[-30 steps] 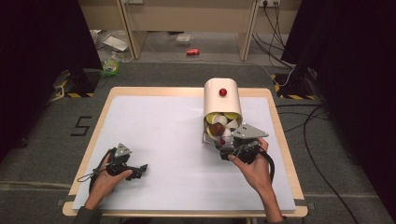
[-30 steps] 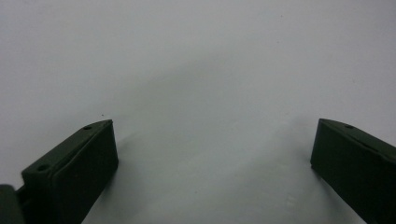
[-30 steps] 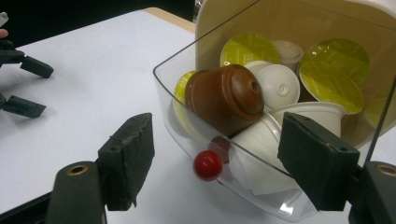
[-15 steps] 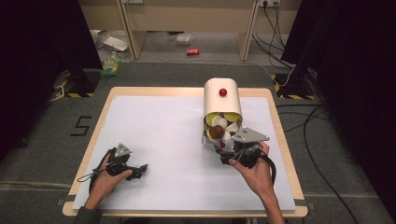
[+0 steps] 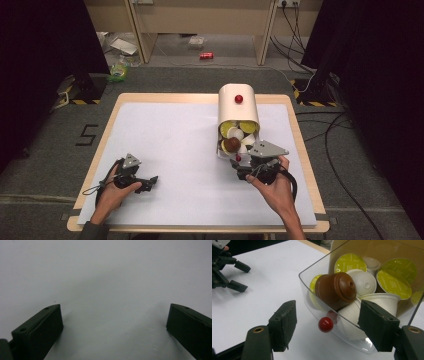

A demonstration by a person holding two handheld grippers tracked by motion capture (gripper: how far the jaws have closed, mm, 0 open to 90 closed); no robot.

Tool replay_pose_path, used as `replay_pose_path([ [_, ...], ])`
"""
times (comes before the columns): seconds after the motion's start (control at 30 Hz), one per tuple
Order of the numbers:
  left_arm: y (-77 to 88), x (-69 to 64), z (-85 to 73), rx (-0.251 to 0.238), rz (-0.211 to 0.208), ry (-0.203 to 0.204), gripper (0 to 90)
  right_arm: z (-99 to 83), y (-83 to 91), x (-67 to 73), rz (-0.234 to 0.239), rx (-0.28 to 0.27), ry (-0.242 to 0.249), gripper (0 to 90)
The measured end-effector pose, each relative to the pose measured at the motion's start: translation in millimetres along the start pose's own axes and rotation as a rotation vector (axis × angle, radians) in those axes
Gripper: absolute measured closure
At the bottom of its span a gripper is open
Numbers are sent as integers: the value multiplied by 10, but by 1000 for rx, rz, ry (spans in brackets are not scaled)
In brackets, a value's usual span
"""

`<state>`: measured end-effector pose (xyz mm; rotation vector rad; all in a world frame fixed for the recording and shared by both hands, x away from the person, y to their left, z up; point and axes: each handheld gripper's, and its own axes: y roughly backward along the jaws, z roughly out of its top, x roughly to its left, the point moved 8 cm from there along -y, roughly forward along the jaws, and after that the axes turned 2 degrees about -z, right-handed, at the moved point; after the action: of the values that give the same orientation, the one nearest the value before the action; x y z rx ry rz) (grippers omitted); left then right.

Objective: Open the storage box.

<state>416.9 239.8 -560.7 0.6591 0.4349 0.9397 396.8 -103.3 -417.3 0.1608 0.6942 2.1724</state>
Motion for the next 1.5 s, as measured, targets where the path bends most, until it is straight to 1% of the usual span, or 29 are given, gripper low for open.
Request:
replay_pose_path([
  [0.13,0,0,0,0,0,0,0,-26,20,22,-1,7,5,320],
  [0.3,0,0,0,-1,-1,1,0,-50,43,43,7,11,-1,328],
  [0.47,0,0,0,-1,-1,0,0,-79,61,73,4,21,10,330],
  [0.63,0,0,0,0,0,0,0,-91,72,79,8,22,7,337],
  [0.9,0,0,0,0,-1,0,0,-116,96,103,14,37,9,338],
  [1.03,0,1,0,1,0,-1,0,-81,114,112,14,27,0,334],
  [1.1,-1,0,1,0,1,-1,0,-35,143,115,10,4,-5,326],
  [1.17,-2,0,1,0,1,-1,0,-1,153,85,-7,-16,-21,326],
  [1.23,-2,0,1,1,1,-1,0,-2,144,52,-20,-17,-42,327],
  [1.3,-2,-1,1,1,2,-2,0,-18,132,28,-26,-12,-50,327],
  [1.5,-2,-1,1,3,3,-3,0,-4,155,8,-28,-33,-65,327],
])
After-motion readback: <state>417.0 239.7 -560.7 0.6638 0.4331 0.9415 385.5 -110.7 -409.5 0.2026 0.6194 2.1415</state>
